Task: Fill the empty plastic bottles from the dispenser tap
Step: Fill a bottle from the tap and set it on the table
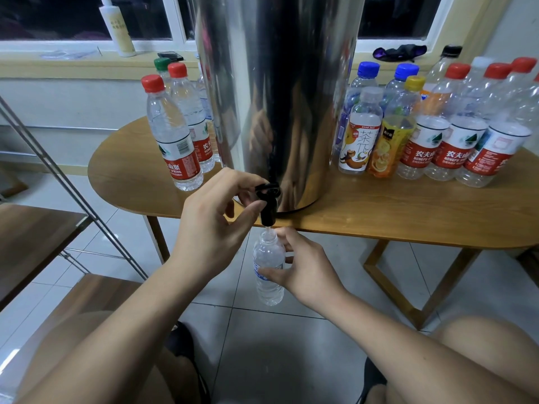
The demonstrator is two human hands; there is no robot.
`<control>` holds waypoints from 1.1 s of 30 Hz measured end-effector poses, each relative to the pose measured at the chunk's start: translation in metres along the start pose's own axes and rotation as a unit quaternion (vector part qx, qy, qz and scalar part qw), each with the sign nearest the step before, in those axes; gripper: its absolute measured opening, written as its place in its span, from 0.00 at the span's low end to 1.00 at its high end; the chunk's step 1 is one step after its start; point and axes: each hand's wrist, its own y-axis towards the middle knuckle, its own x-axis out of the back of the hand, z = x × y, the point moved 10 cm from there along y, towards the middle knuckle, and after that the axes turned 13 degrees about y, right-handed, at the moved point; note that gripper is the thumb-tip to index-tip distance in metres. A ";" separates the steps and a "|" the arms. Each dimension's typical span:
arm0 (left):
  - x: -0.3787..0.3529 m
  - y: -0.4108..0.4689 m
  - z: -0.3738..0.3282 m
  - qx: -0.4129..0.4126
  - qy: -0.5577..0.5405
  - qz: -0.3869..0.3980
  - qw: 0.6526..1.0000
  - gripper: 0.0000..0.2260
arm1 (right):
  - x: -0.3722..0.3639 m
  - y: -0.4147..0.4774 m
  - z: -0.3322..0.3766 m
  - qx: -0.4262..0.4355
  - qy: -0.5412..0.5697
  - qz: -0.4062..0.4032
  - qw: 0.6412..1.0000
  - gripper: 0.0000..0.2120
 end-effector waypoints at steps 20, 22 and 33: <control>0.000 0.000 0.001 -0.001 -0.002 0.000 1.000 0.13 | 0.000 -0.001 0.001 -0.002 -0.006 0.002 1.000 0.33; 0.000 0.000 0.001 0.000 -0.003 0.000 1.000 0.13 | -0.001 -0.001 0.000 -0.003 -0.011 0.003 1.000 0.34; 0.000 0.000 0.001 0.000 -0.002 0.001 1.000 0.13 | 0.001 -0.001 0.001 -0.001 -0.006 0.001 1.000 0.34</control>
